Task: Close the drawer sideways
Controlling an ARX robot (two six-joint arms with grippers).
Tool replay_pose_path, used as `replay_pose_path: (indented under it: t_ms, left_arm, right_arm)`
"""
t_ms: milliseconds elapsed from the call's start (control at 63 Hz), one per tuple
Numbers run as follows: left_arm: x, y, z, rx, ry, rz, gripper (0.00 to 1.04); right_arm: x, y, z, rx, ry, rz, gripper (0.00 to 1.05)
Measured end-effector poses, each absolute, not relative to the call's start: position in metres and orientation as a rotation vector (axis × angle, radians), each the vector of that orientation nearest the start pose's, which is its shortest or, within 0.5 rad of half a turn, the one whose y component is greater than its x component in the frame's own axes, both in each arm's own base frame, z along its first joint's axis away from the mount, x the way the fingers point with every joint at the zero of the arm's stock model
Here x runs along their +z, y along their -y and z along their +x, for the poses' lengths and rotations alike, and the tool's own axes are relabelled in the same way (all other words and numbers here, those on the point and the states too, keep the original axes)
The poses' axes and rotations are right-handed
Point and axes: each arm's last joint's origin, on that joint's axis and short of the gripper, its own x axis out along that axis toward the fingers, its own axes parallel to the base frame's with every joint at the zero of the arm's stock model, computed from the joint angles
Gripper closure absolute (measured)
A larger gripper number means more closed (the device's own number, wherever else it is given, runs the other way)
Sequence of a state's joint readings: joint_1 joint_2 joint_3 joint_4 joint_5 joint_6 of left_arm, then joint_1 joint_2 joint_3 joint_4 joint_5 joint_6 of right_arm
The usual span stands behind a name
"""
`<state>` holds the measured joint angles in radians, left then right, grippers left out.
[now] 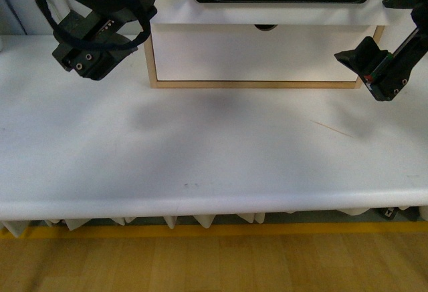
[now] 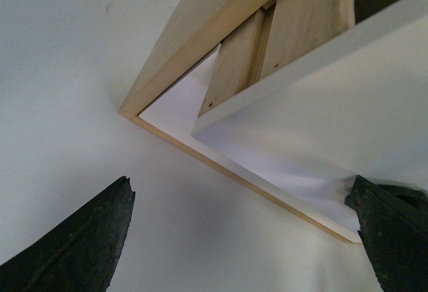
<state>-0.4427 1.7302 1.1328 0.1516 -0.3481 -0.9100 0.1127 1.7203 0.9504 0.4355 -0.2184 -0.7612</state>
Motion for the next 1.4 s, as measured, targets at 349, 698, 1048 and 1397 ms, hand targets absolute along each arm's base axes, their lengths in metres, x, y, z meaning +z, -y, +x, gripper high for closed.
replay_pose_path:
  t_ms: [349,698,1048,1397]
  left_arm:
    - [0.232,0.170,0.388,0.097,-0.444,-0.700,0.06]
    - [0.228,0.169,0.397,0.111,-0.451,-0.698,0.06]
    - [0.230,0.137,0.359,0.164,-0.409,-0.681,0.06]
    - [0.226,0.059,0.249,0.309,-0.339,-0.518,0.06]
  right_arm:
    - [0.204,-0.049,0.407,0.415,-0.188,-0.715,0.09]
    - [0.202,-0.049,0.414,0.424,-0.198,-0.690,0.09]
    - [0.213,-0.036,0.369,0.384,-0.164,-0.662,0.09]
    - [0.240,-0.005,0.238,0.241,-0.141,-0.467,0.09]
